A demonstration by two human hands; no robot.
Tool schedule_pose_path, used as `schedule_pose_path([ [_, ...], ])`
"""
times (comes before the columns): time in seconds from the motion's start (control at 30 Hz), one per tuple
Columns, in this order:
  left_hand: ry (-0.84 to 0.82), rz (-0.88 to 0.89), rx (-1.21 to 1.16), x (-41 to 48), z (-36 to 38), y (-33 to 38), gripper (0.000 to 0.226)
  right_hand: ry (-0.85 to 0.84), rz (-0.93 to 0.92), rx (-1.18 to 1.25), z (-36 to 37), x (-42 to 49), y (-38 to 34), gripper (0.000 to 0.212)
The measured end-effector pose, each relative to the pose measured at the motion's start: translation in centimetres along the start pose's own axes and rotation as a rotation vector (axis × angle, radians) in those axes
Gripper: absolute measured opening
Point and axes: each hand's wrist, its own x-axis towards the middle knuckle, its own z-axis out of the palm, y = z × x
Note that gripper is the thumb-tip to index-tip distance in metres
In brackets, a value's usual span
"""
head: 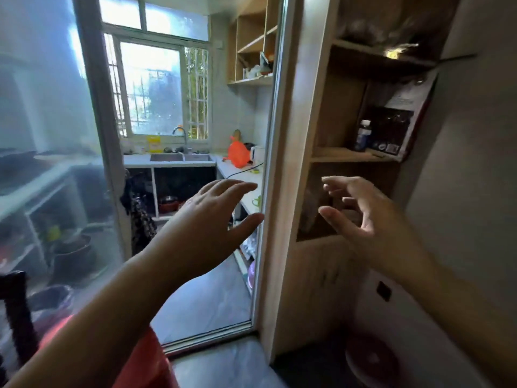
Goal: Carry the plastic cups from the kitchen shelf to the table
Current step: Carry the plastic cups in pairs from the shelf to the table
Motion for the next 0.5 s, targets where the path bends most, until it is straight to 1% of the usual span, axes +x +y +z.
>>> schedule_pose_path([
  [0.1, -0.009, 0.062, -0.010, 3.9, 3.2, 2.7, 0.059, 0.038, 0.044, -0.015, -2.6, -0.1, 4.2, 0.050],
  [0.27, -0.057, 0.132, -0.027, 10.3, 9.8, 5.6, 0.056, 0.052, 0.093, -0.038, -4.4, 0.4, 11.3, 0.060],
  [0.5, -0.035, 0.205, -0.065, 22.0, 18.5, 6.2, 0.056, 0.106, 0.135, -0.100, -7.4, 5.0, 22.2, 0.055],
])
